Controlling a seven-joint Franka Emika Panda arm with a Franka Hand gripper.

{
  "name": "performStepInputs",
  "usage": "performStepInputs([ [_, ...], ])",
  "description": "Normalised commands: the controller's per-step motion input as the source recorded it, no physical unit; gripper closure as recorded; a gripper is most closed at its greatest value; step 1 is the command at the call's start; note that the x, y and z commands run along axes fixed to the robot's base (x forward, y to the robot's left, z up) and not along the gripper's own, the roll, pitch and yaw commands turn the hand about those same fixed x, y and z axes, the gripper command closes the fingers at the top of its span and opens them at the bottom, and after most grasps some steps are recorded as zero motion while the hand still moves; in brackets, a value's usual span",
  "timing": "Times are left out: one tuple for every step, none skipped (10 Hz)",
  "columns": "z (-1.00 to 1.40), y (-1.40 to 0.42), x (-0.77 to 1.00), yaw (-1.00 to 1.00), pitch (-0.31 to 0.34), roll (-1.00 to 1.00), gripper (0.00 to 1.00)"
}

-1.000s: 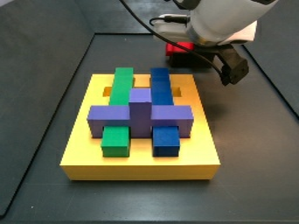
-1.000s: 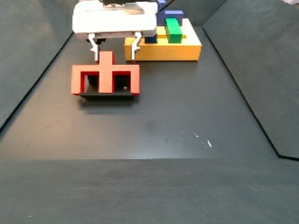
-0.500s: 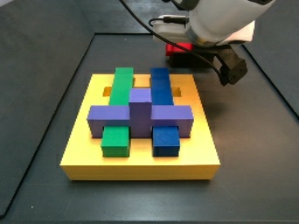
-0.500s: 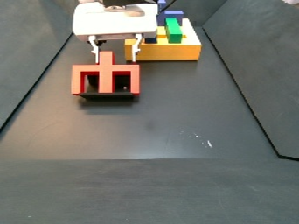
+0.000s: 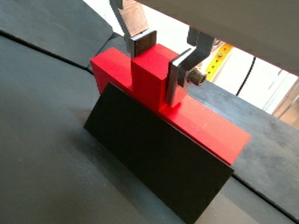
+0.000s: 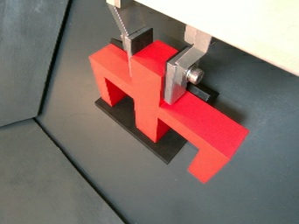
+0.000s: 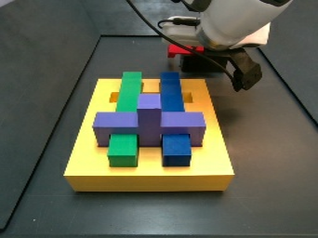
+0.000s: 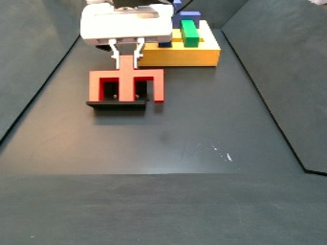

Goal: Pick up the red object. Move up. Place the red object on the fixture. Regrasp the red object. Move to above the board. Insert the red object.
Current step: Regrasp the red object.

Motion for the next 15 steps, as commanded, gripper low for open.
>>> performStepInputs([
  [0.00,0.00,0.00,0.00,0.000,0.00,1.00],
  [0.00,0.00,0.00,0.00,0.000,0.00,1.00],
  [0.00,0.00,0.00,0.00,0.000,0.00,1.00],
  [0.00,0.00,0.00,0.00,0.000,0.00,1.00],
  [0.00,0.00,0.00,0.00,0.000,0.00,1.00],
  [0.00,0.00,0.00,0.00,0.000,0.00,1.00],
  [0.00,0.00,0.00,0.00,0.000,0.00,1.00],
  [0.00,0.00,0.00,0.00,0.000,0.00,1.00],
  [0.00,0.00,0.00,0.00,0.000,0.00,1.00],
  [0.00,0.00,0.00,0.00,0.000,0.00,1.00],
  [0.00,0.00,0.00,0.00,0.000,0.00,1.00],
  [0.00,0.00,0.00,0.00,0.000,0.00,1.00],
  [0.00,0.00,0.00,0.00,0.000,0.00,1.00],
  [0.00,0.00,0.00,0.00,0.000,0.00,1.00],
  [0.00,0.00,0.00,0.00,0.000,0.00,1.00],
])
